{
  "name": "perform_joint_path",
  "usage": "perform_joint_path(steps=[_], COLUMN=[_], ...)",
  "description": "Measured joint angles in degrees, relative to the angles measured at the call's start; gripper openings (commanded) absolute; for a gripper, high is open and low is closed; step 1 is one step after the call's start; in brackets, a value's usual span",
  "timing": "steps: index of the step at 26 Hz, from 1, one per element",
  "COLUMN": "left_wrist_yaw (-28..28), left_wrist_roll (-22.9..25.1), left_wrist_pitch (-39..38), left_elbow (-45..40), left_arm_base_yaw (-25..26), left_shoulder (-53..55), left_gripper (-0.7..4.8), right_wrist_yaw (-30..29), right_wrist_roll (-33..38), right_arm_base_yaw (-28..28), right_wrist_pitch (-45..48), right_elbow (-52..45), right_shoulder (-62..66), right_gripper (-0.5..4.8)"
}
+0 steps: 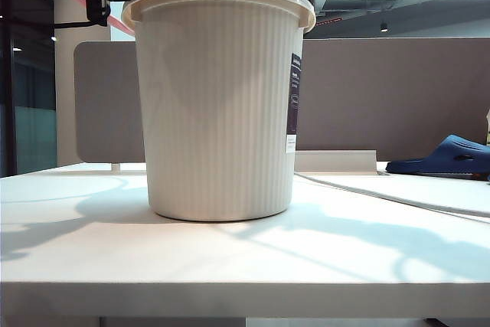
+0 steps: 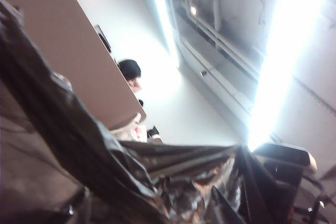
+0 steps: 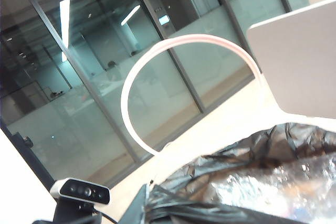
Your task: Open the ring lid of the trash can, pull out the black garbage bag inside, and place it on the table.
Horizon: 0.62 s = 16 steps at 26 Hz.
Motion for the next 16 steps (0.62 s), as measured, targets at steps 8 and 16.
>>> perform_joint_path(steps=[8, 16], left_wrist_yaw=[-1.84, -1.97], left_wrist_roll=[0.00, 0.50], left_wrist_pitch=[-5.84, -11.85], left_elbow=[4.04, 6.62], left_arm_base_yaw=[0.02, 0.02], left_shoulder=[0.00, 0.00], left_gripper=[2.70, 0.75], right_wrist_yaw=[-3.08, -4.52], right_wrist_roll=[-0.57, -0.59], right_arm_base_yaw=[0.04, 0.02], right_wrist_pitch=[-1.90, -3.04], right_elbow=[0.04, 0.04], right_shoulder=[0.37, 0.63], right_gripper=[-0.05, -0.05])
